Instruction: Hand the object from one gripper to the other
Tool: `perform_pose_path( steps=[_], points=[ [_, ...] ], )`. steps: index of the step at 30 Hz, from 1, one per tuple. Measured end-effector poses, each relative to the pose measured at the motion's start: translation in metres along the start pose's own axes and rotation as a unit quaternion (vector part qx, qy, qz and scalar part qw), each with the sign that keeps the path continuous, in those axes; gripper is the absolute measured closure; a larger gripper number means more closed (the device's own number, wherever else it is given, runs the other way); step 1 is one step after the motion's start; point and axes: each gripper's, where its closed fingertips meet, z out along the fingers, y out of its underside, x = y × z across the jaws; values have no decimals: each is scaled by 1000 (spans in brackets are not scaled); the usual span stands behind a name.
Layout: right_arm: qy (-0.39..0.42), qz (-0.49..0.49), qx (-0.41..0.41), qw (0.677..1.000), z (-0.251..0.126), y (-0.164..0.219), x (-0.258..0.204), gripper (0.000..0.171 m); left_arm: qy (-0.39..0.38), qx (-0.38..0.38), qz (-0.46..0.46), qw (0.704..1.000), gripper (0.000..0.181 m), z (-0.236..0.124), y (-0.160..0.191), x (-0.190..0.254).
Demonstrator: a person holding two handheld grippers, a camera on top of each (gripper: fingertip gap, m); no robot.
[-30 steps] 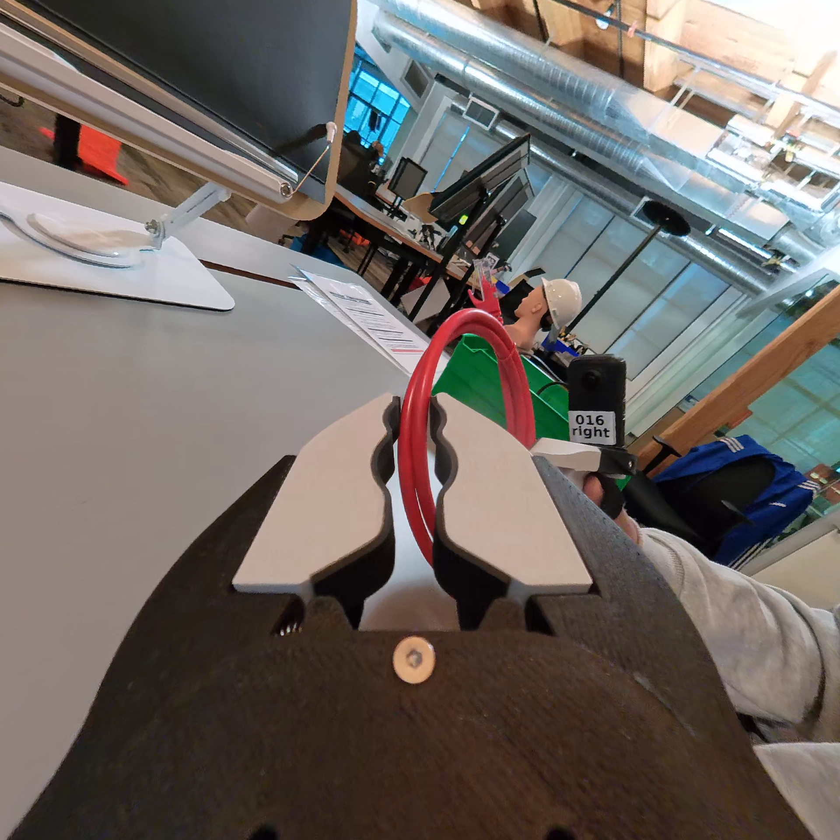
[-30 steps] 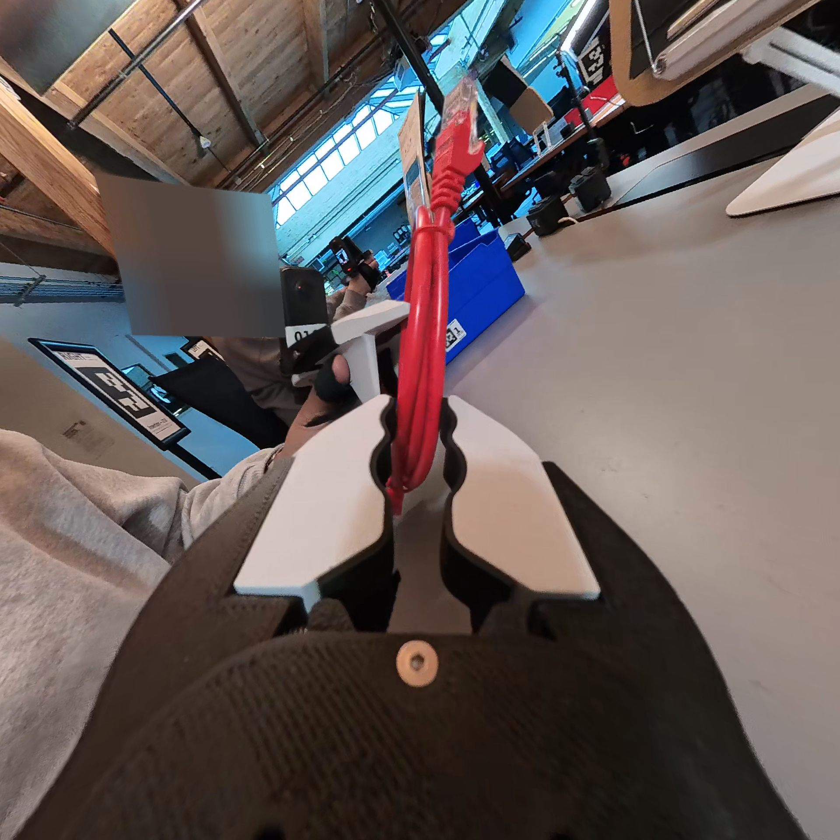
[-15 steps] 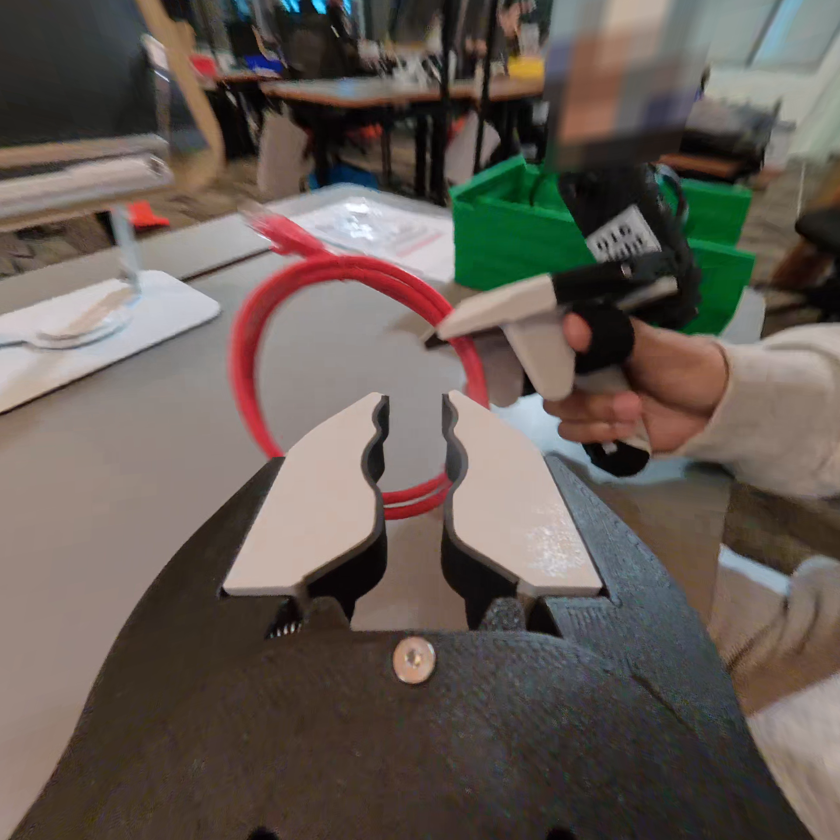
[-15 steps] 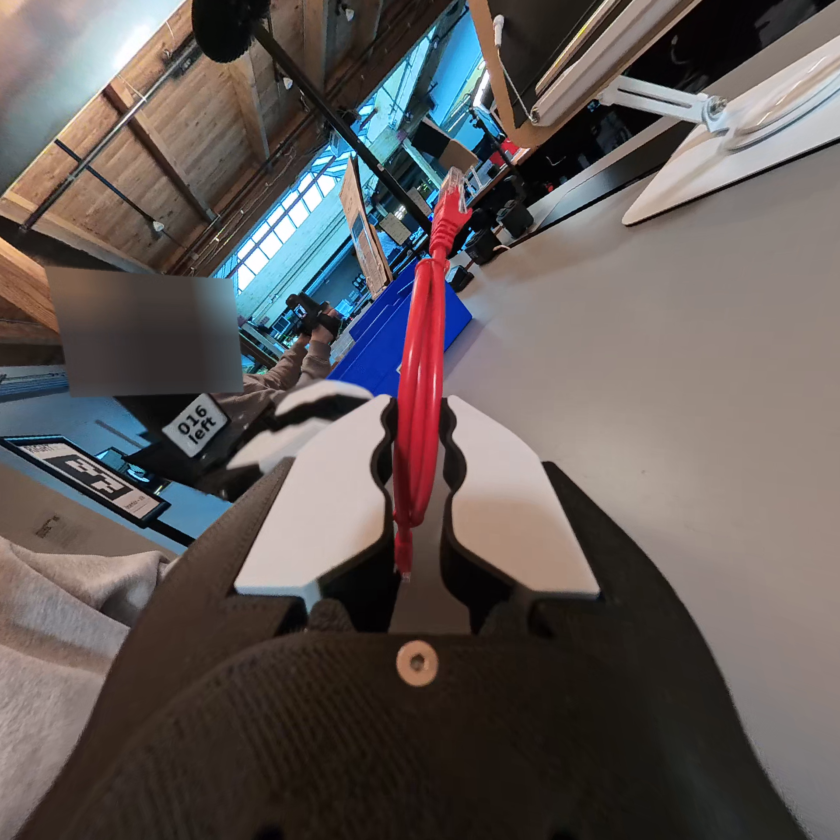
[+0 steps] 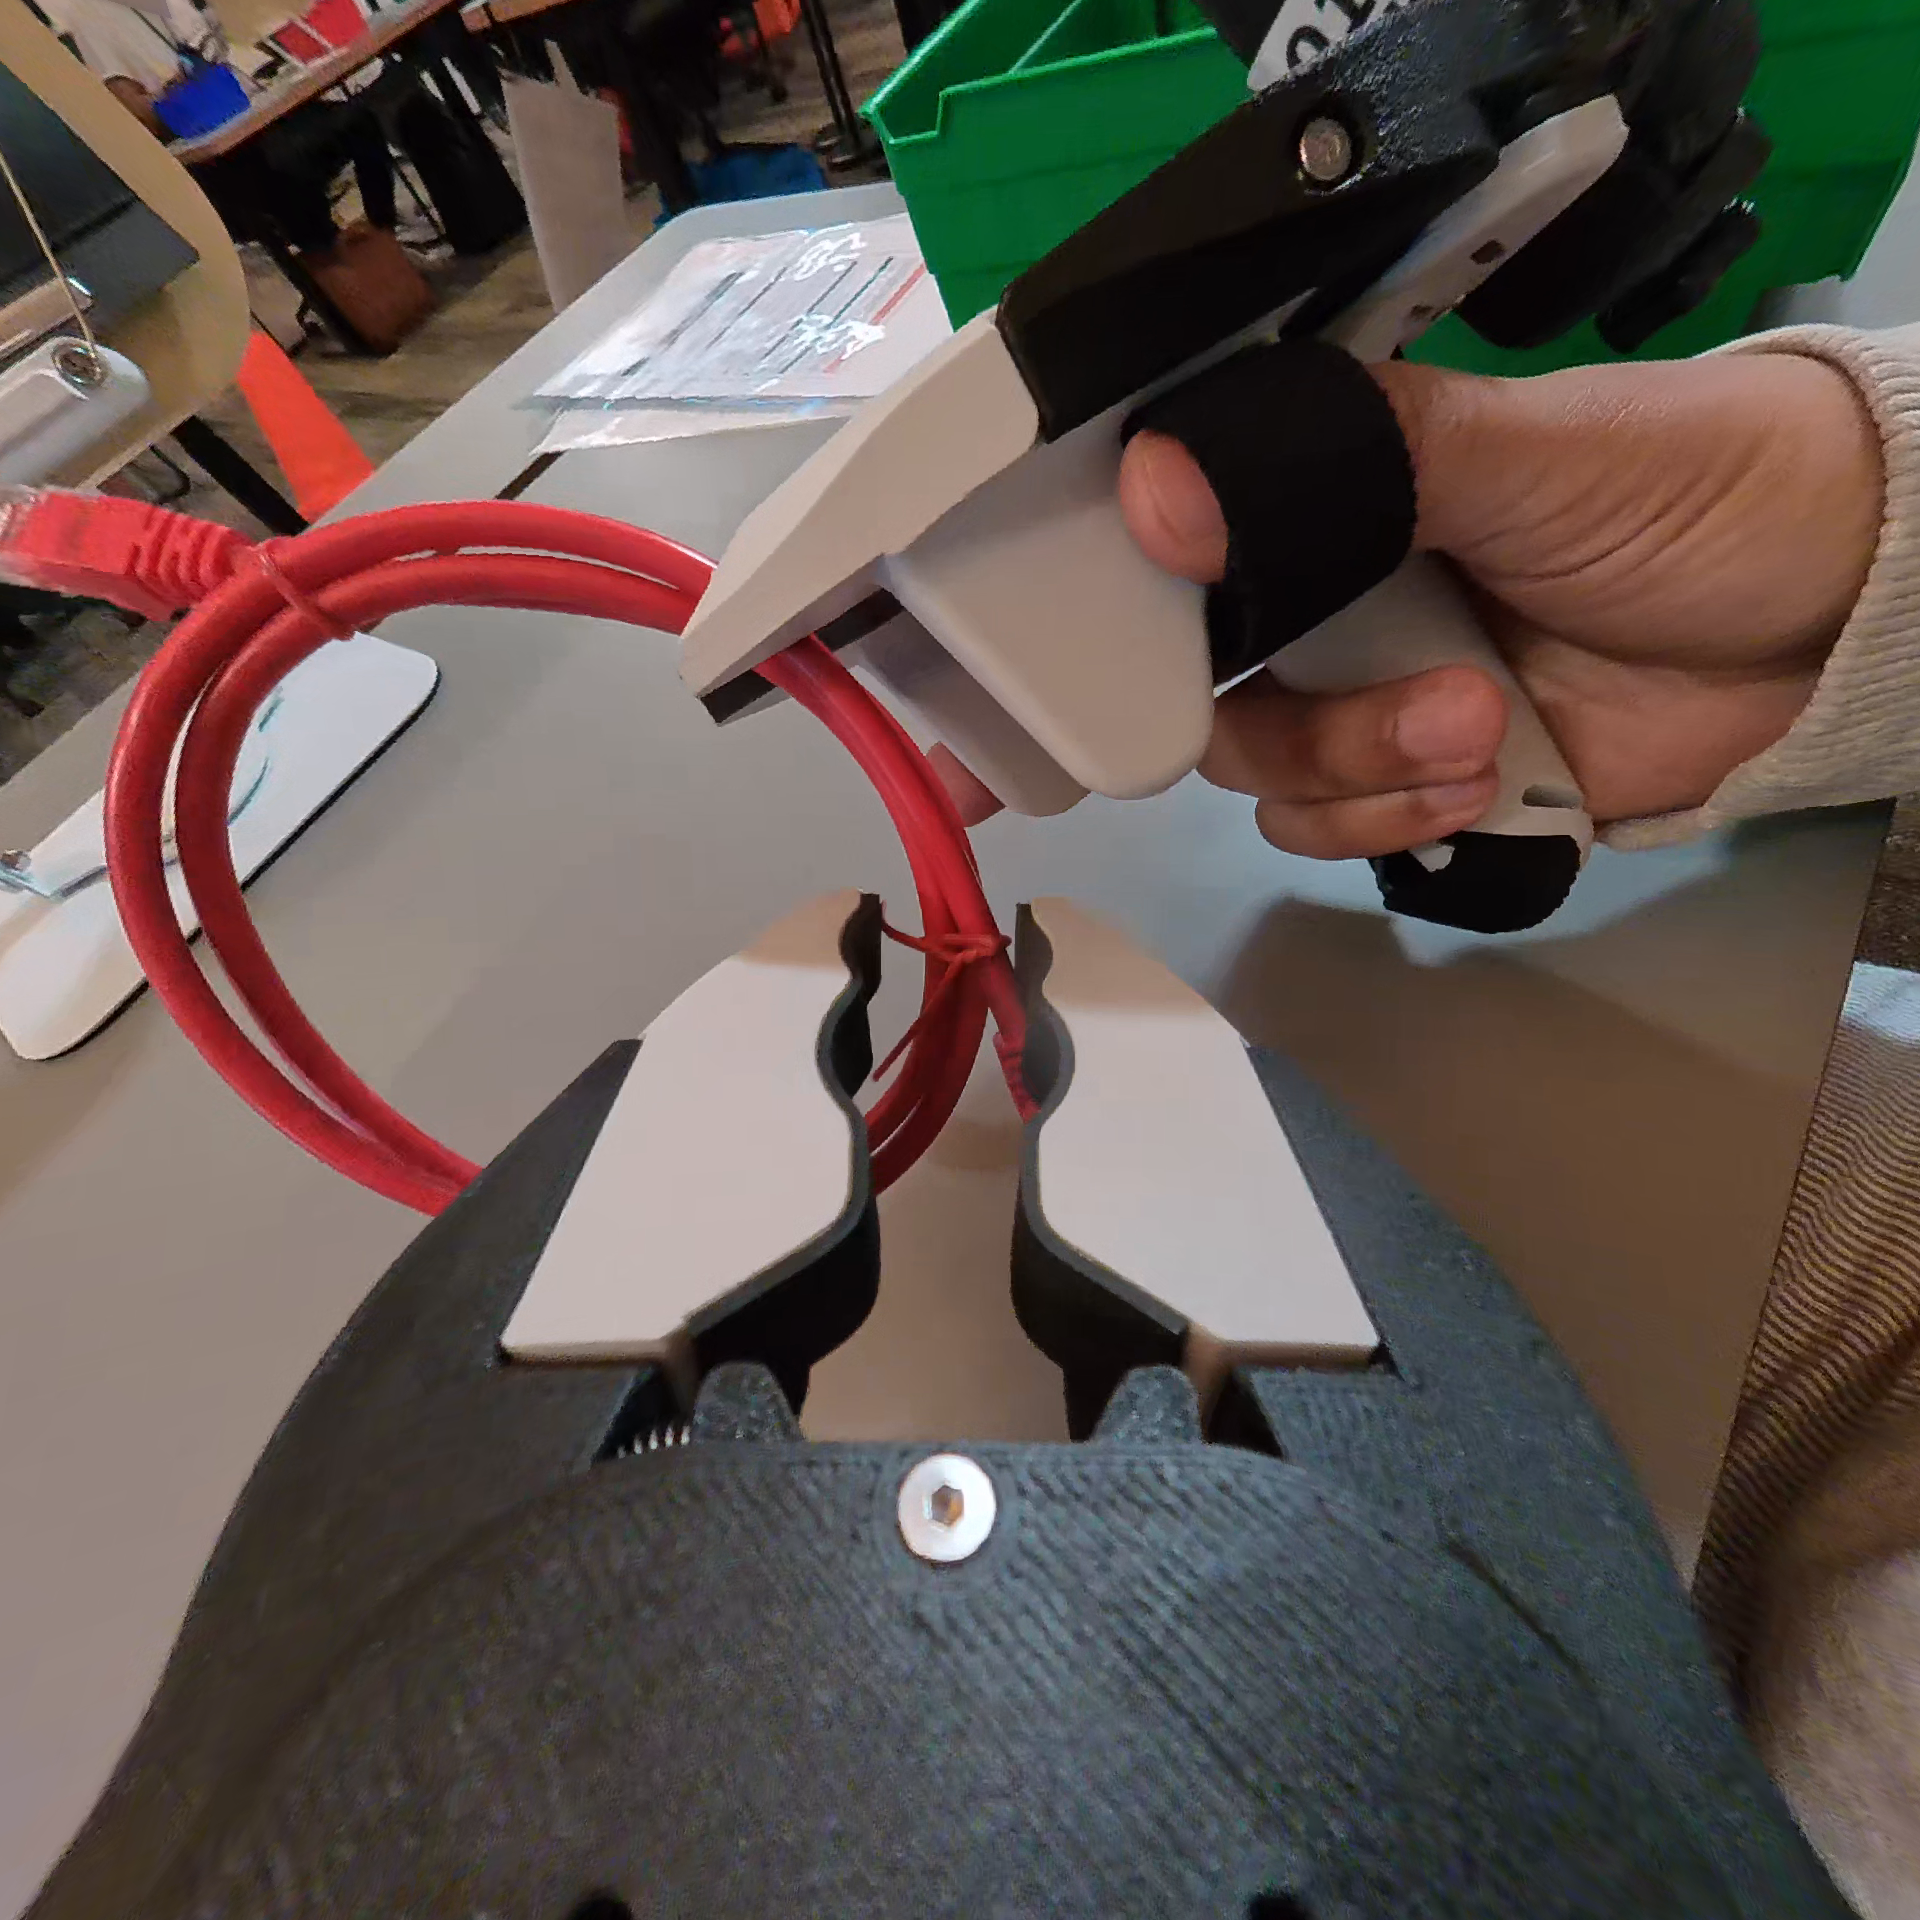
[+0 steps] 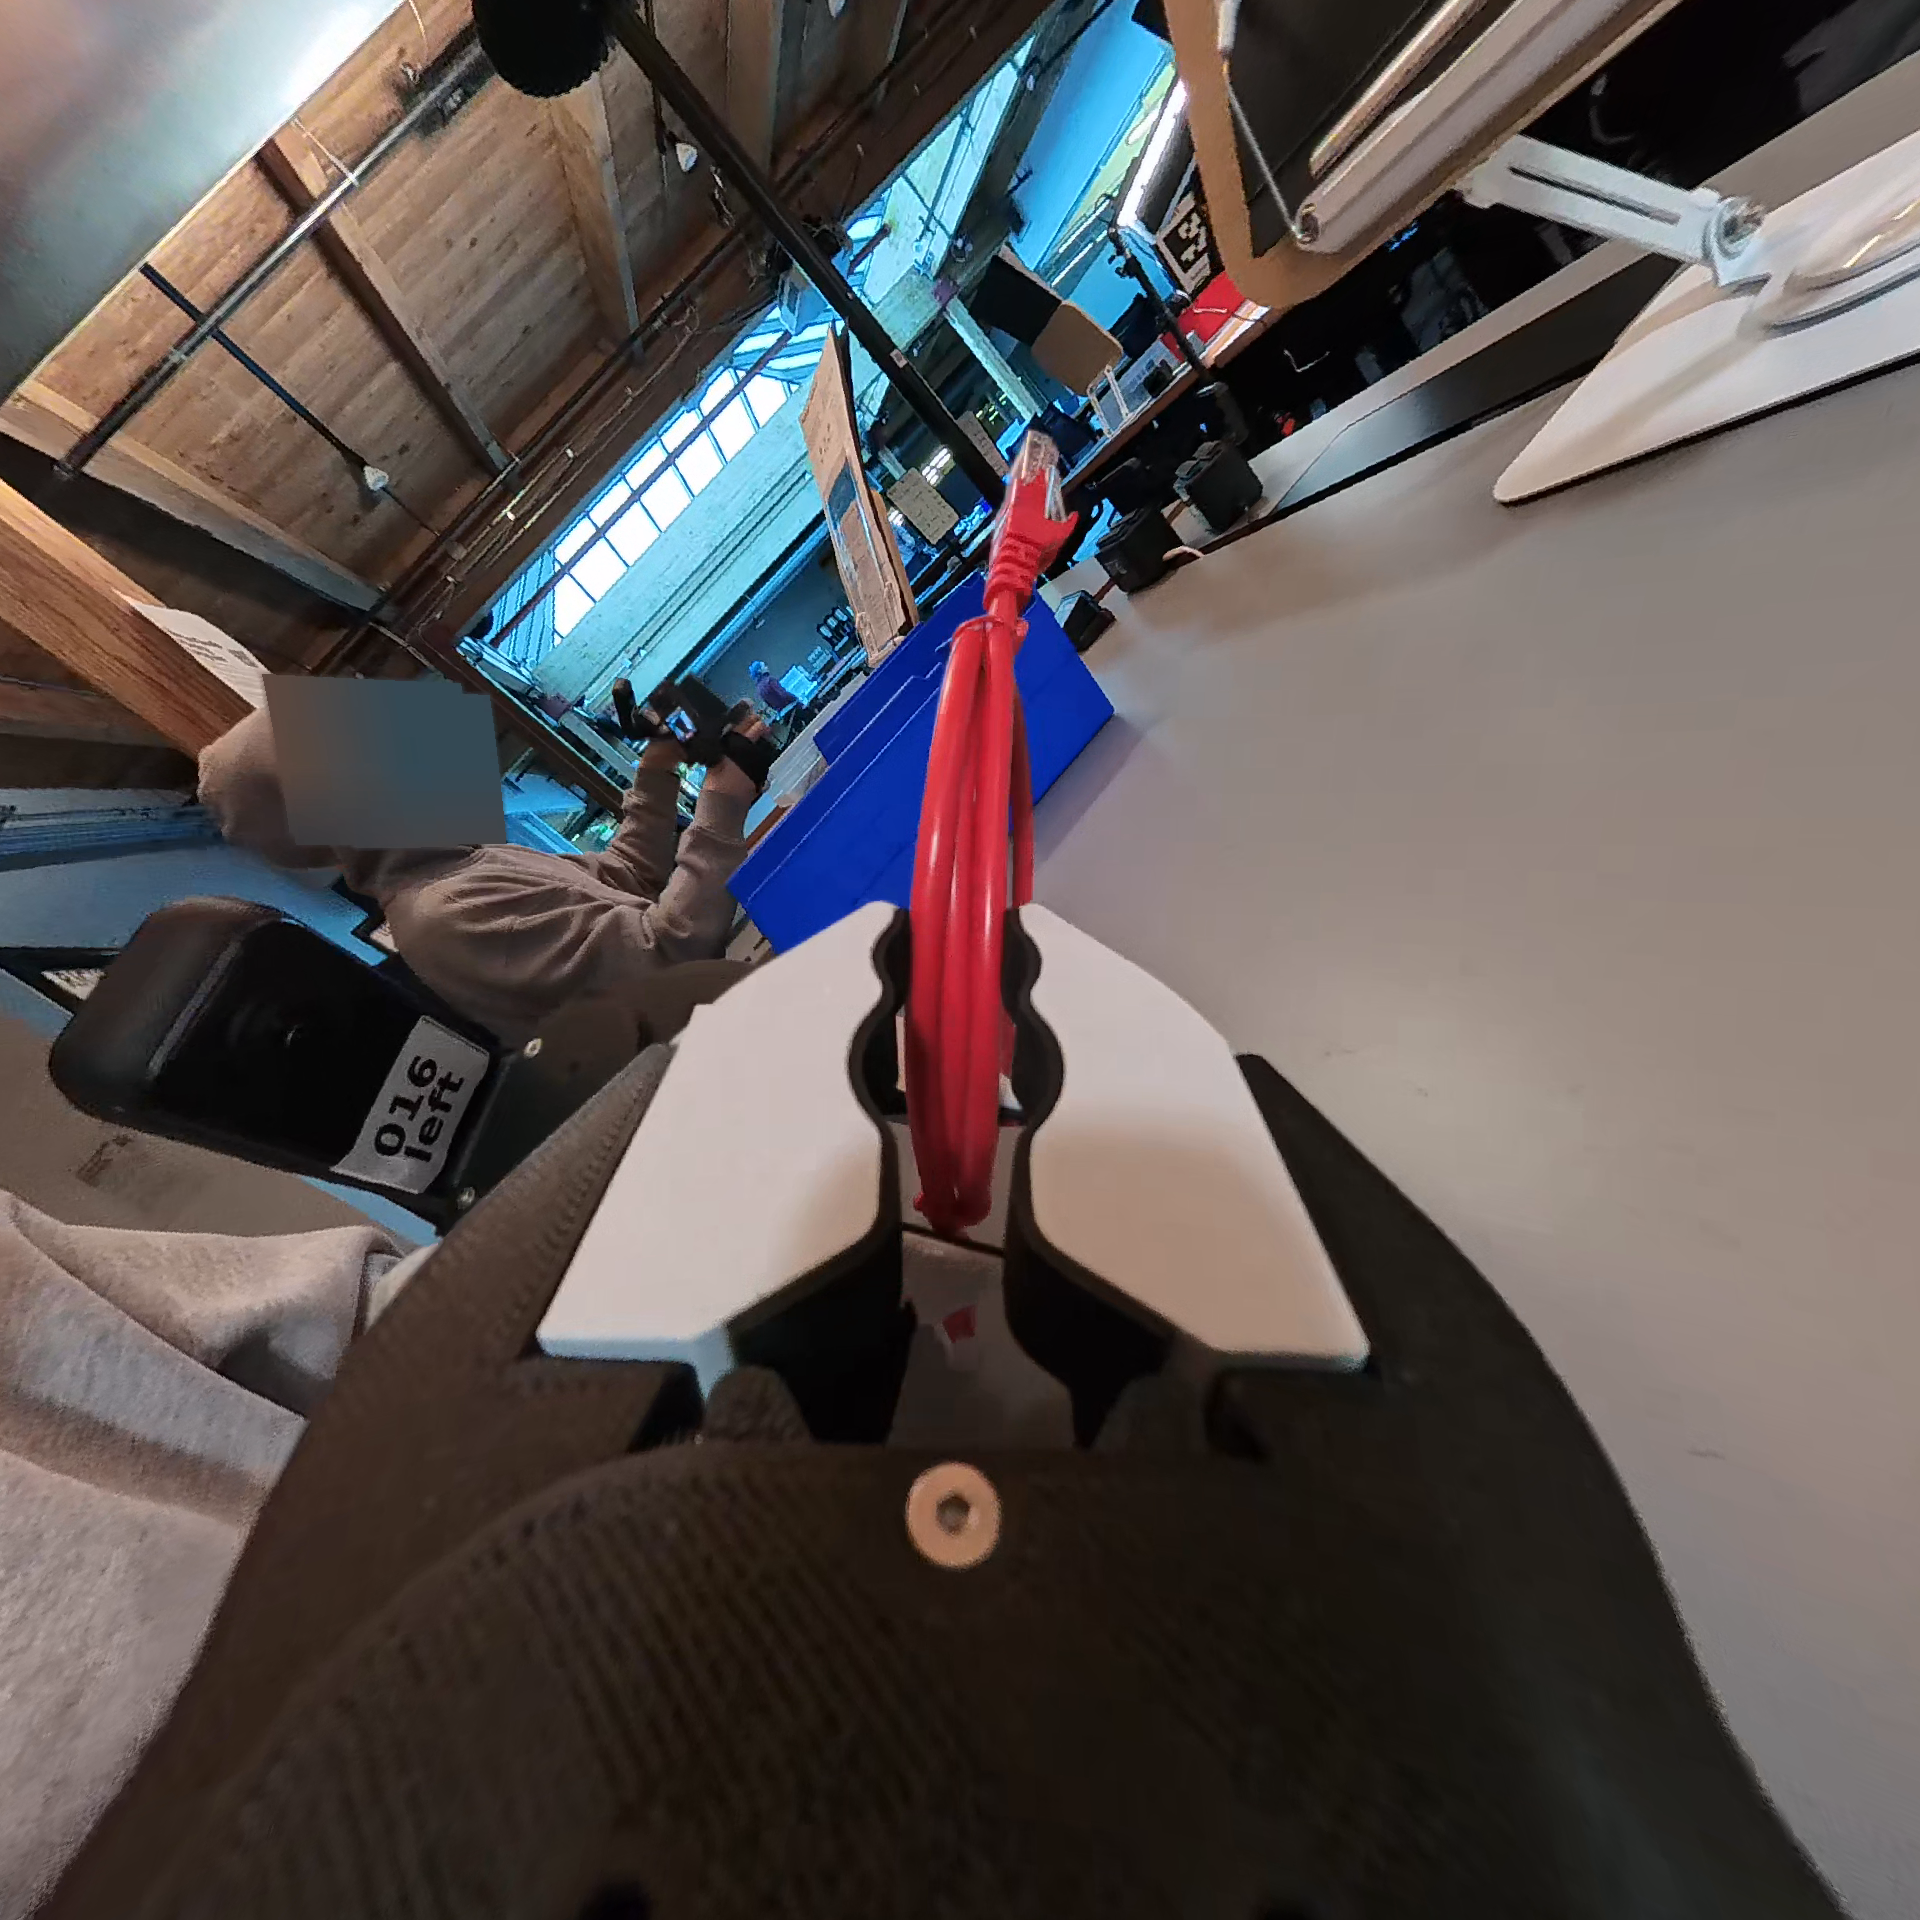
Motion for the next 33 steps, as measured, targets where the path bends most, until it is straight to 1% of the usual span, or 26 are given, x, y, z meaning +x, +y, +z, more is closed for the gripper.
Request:
perform_pose_path(
  steps=[4,7,10,12,15,24,33],
  points=[
    [-12,-14,-7,1000,0,1,-5,154,13,-2,10,1000,164,-1,0,3],
    [-24,-23,-8,999,0,1,-8,153,14,1,13,1000,164,-1,-2,5],
    [-28,-32,-2,999,-1,-1,-8,147,14,12,5,1000,165,-3,-5,2],
    [-31,-35,5,999,-2,-4,-9,140,15,22,-10,1000,165,-5,-8,-1],
    [-34,-36,20,999,-5,-10,-8,136,19,38,-40,998,166,-9,-11,-7],
    [-32,-21,42,998,-11,-20,-2,136,62,83,-143,984,166,-15,-18,-17],
    [-24,-41,33,998,-15,-22,1,136,90,134,-156,974,166,-25,-26,-18]
  ],
)
